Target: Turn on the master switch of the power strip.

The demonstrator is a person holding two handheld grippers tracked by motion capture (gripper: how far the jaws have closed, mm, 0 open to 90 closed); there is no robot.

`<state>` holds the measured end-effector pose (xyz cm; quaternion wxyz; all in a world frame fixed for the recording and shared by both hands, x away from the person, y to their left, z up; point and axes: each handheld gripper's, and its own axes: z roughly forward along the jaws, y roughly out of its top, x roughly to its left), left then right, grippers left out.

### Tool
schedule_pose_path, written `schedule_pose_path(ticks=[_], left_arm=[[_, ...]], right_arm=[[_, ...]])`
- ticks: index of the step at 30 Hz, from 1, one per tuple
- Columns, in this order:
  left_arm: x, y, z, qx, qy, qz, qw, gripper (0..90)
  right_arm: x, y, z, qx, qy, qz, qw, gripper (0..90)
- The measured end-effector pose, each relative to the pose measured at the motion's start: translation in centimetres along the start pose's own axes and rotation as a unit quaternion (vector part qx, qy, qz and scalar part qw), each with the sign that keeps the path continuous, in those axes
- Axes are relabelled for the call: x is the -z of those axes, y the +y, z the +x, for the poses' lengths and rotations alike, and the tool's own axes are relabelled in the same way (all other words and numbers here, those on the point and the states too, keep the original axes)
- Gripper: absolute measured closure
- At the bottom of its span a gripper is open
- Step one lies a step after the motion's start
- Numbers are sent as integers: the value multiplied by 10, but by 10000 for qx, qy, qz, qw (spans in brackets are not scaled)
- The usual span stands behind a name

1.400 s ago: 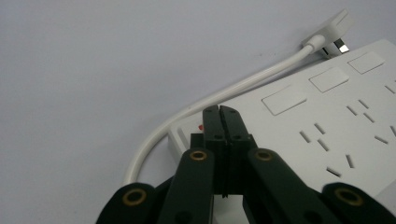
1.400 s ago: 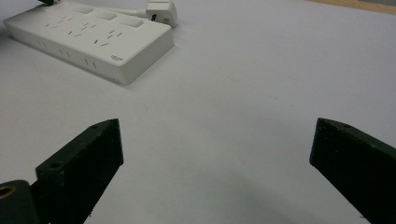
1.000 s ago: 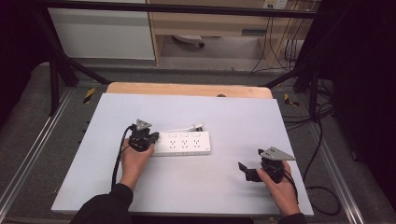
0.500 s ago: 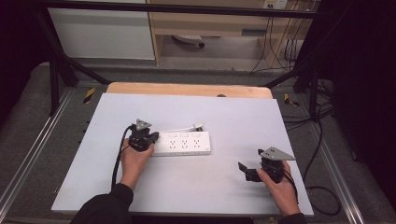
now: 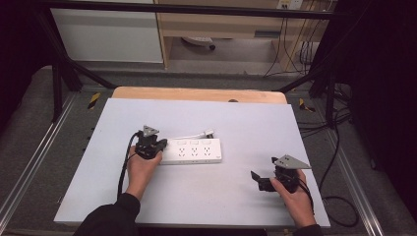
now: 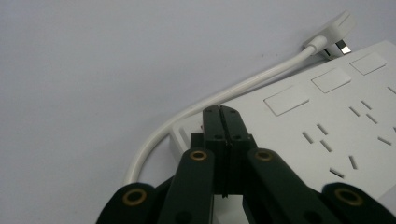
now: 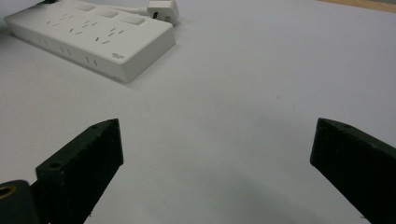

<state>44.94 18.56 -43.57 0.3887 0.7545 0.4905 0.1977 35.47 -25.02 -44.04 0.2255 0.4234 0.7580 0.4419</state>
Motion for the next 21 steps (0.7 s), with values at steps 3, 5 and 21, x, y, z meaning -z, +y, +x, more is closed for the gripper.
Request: schedule_pose_path(ticks=[3,5,21], left_arm=[[0,0,0,26,-26,-9,10000,900],[0,0,0,32,-27,-8,10000,900],[0,0,1,73,-39,-11,10000,900]], right_arm=[[0,0,0,-3,0,-4,10000,30],[0,0,0,-11,-1,-5,10000,30],[1,0,0,-22,-3,-24,10000,31]])
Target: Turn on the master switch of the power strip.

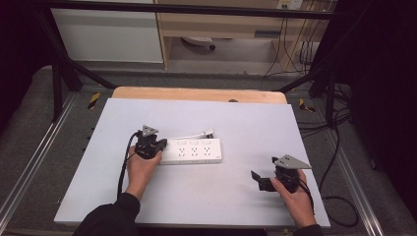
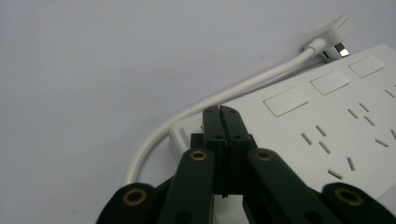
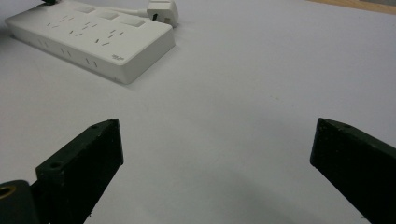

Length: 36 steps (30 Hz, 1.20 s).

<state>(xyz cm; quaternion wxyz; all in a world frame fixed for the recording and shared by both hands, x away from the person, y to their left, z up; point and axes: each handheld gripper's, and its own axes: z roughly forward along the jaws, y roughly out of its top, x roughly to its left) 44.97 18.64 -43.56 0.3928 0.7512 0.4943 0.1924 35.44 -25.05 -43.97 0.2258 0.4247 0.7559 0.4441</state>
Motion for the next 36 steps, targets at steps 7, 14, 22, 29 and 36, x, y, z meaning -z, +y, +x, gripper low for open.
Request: schedule_pose_path(ticks=[7,14,22,29,36], left_arm=[[0,0,1,43,-25,5,10000,900],[1,0,1,45,-34,1,10000,900],[2,1,1,52,-82,-33,9999,900],[1,1,0,73,-120,-32,9999,900],[1,1,0,71,-136,-37,9999,900]], right_arm=[[0,0,-1,27,-6,-11,10000,30],[0,0,-1,24,-3,-14,10000,30],[0,0,-1,34,-3,-11,10000,30],[0,0,0,30,-1,-13,10000,30],[0,0,-1,38,-1,-13,10000,30]])
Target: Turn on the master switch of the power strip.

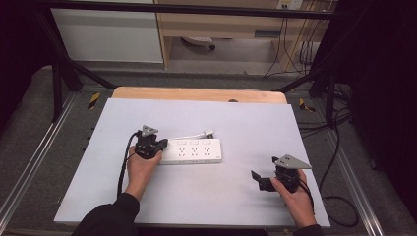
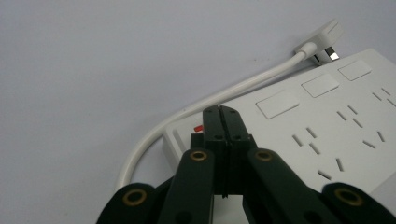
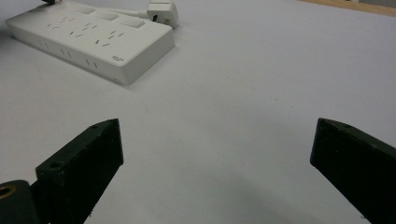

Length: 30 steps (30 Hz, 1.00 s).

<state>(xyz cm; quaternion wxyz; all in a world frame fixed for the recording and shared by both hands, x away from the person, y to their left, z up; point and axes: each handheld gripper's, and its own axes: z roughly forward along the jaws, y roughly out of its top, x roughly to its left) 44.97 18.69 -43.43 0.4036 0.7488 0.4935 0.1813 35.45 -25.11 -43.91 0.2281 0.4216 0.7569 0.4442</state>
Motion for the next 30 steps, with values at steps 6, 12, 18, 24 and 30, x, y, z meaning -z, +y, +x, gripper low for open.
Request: schedule_pose_path(ticks=[6,12,18,24,30], left_arm=[[-2,0,0,-37,-57,-50,10000,900],[-1,5,3,-55,-103,-118,9999,900],[1,10,5,-159,-172,-193,9995,900],[3,16,6,-221,-270,-311,9989,900],[2,18,8,-129,-349,-422,9984,900]], right_arm=[[0,0,0,-12,7,-22,10000,30],[-1,0,0,9,13,1,10000,30],[0,0,0,-54,28,-35,10000,29],[0,0,0,-102,44,-46,9999,29],[2,0,-1,-89,26,-71,9999,29]])
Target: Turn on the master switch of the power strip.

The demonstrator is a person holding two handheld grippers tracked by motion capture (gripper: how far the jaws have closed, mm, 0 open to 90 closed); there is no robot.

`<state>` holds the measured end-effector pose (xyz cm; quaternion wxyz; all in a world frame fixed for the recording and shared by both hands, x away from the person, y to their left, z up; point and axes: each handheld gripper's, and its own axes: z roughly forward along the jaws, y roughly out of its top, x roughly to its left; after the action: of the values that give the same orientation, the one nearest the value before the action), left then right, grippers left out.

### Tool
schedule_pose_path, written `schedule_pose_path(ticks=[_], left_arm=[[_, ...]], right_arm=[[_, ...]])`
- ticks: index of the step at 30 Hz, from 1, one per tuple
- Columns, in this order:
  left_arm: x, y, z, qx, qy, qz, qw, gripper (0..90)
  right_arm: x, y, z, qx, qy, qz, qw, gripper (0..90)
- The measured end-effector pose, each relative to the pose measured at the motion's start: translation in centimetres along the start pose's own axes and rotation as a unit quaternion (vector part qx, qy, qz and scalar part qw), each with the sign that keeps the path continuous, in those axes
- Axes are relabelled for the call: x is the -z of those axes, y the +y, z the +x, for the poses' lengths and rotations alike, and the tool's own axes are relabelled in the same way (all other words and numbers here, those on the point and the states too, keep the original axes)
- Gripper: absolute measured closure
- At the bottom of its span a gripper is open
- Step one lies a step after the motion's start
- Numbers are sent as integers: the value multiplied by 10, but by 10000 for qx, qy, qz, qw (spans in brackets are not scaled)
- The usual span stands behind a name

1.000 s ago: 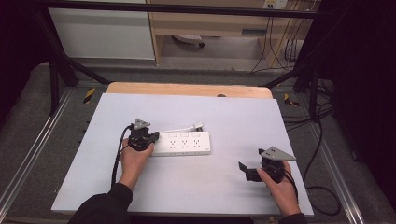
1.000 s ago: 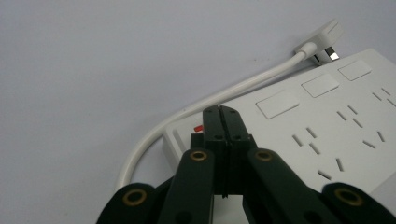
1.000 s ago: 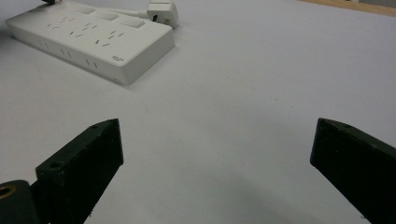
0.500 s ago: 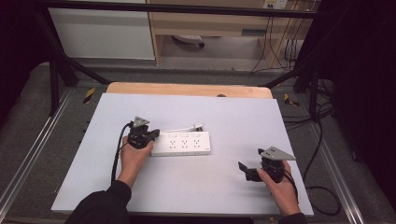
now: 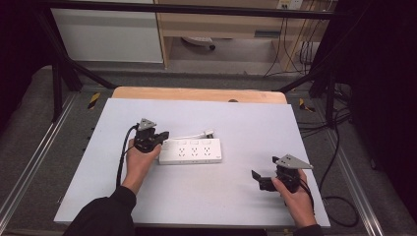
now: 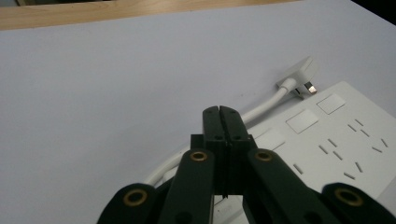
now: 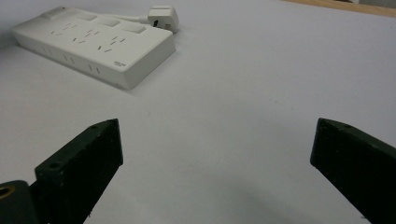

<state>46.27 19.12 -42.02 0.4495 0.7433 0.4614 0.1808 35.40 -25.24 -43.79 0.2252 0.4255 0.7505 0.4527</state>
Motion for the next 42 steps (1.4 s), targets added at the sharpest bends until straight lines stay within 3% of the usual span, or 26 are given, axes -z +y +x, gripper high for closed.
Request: schedule_pose_path(ticks=[5,12,18,22,32,37,42], left_arm=[[2,1,-1,-14,32,-127,9999,843],[4,2,2,22,125,-233,9996,662],[5,4,2,145,95,-309,9994,422],[6,6,2,169,103,-399,9990,366],[5,12,1,341,255,-443,9981,94],[6,16,0,297,341,-507,9977,77],[10,19,-1,249,288,-648,9972,77]], right_arm=[[-1,0,1,6,-1,27,10000,29],[0,0,0,-25,-9,1,10000,29],[0,0,0,6,10,-6,10000,29],[0,0,0,3,15,-8,10000,28],[1,1,0,-20,59,-34,10000,28],[1,1,0,-15,54,-44,10000,27],[1,1,0,-10,40,-29,10000,27]])
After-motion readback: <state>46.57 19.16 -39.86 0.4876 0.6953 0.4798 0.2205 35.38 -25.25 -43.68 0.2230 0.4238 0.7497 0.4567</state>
